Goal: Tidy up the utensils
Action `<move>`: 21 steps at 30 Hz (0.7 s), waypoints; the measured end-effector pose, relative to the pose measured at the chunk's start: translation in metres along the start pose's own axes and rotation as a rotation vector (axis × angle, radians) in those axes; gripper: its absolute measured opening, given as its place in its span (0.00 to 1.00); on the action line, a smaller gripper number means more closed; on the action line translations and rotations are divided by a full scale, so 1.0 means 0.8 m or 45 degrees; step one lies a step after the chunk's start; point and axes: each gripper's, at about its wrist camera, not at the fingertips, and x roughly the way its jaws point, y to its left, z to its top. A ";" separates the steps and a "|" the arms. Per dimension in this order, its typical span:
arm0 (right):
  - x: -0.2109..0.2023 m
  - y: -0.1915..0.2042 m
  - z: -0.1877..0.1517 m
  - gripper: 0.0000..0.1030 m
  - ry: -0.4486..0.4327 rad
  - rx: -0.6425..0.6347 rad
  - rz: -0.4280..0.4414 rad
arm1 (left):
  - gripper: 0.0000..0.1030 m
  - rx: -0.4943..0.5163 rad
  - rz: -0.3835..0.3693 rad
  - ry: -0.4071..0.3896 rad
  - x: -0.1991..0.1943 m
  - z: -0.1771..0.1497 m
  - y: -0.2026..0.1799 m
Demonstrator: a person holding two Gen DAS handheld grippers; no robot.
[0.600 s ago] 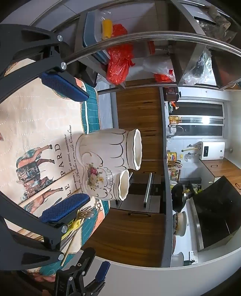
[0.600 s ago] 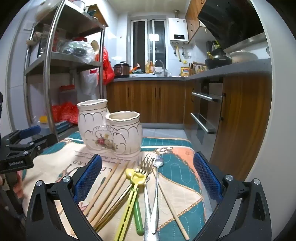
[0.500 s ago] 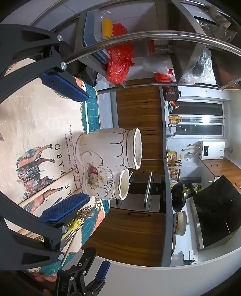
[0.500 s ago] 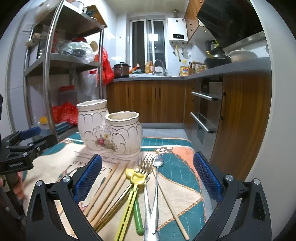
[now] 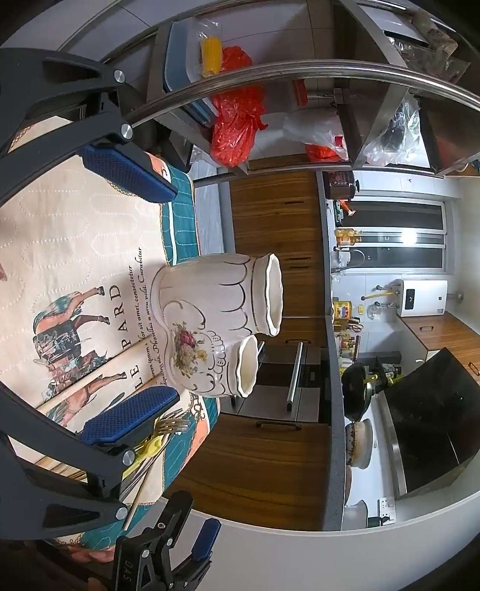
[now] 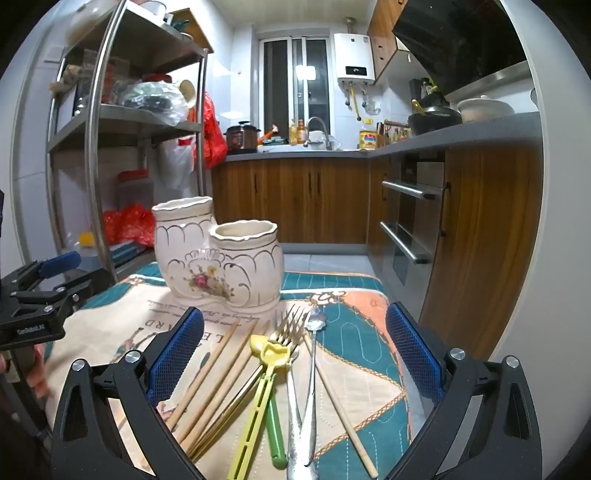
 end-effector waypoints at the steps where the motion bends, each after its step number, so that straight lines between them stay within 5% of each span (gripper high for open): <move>1: 0.000 0.000 0.000 0.95 0.000 -0.001 0.000 | 0.95 0.000 0.002 0.000 0.000 0.001 0.000; 21: -0.001 0.000 0.001 0.95 0.004 0.002 0.001 | 0.95 0.009 0.002 -0.003 -0.003 0.006 -0.002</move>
